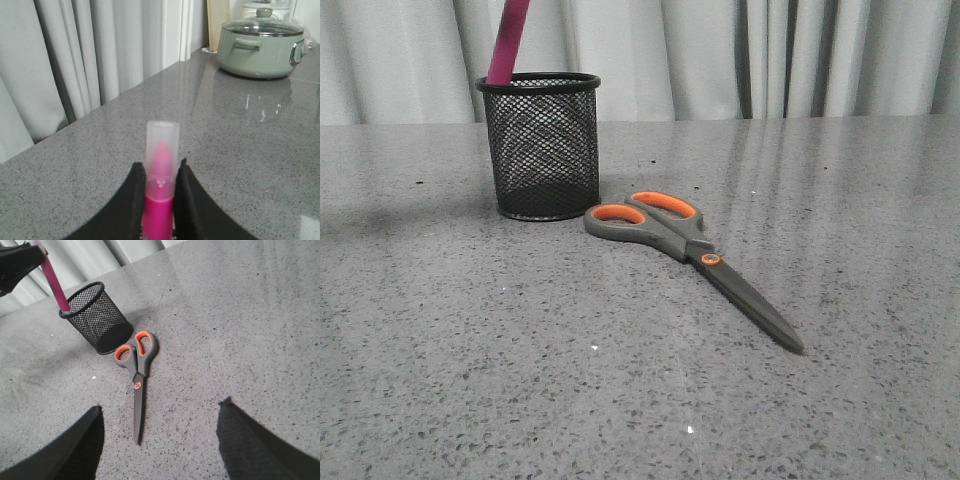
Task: Put pen and scissors into bin
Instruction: 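Lower the highlighter into the mesh cup and open the left gripper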
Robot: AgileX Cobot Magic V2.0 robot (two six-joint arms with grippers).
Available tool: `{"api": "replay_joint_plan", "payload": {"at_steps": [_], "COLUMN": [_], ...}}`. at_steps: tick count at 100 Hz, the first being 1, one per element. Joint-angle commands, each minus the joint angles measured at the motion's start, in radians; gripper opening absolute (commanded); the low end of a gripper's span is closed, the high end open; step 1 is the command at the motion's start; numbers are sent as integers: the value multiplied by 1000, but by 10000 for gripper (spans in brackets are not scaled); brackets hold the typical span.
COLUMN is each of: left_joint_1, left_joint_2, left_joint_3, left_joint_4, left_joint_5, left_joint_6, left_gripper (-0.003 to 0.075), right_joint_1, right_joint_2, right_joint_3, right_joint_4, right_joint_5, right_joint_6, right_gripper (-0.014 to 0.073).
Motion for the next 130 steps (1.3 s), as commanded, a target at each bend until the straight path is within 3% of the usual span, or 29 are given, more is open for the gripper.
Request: {"api": "replay_joint_plan", "payload": {"at_steps": [1, 13, 20, 32, 39, 50, 59, 67, 72, 90, 113, 130], "left_joint_1": [-5, -5, -5, -5, 3, 31, 57, 60, 62, 62, 60, 60], "left_joint_2": [-15, 1, 3, 3, 1, -32, -105, -200, -268, -550, -897, -1106], "left_joint_3": [-31, -31, -31, -31, -31, -33, -33, -33, -33, -29, 33, 185], "left_joint_4": [-91, -91, -91, -91, -91, -91, -91, -91, -91, -33, 284, 372], "left_joint_5": [58, 78, 80, 94, 135, 277, 372, 363, 351, 207, -120, -239], "left_joint_6": [14, 14, 14, 14, 10, -10, -62, -104, -104, -152, -379, -463], "left_gripper": [-18, 34, 155, 442, 500, 424, 248, 54, -22, -19, -19, -19], "right_joint_1": [-4, -4, -4, -4, -4, -4, -4, -4, -4, -4, -1, 103], "right_joint_2": [20, 20, 20, 20, 20, 20, 43, 106, 158, 370, 604, 757], "right_joint_3": [-35, -35, -35, -35, -40, -92, -172, -253, -309, -523, -697, -742], "right_joint_4": [19, 19, 19, 19, 19, 19, 19, 19, 19, 20, 47, 35], "right_joint_5": [-61, -61, -61, -59, -59, -50, -56, -50, -31, 75, 145, 218], "right_joint_6": [-11, -11, -11, -11, -35, -139, -217, -259, -276, -343, -345, -342], "right_gripper": [432, 432, 432, 432, 432, 432, 432, 432, 432, 365, 328, 326]}}
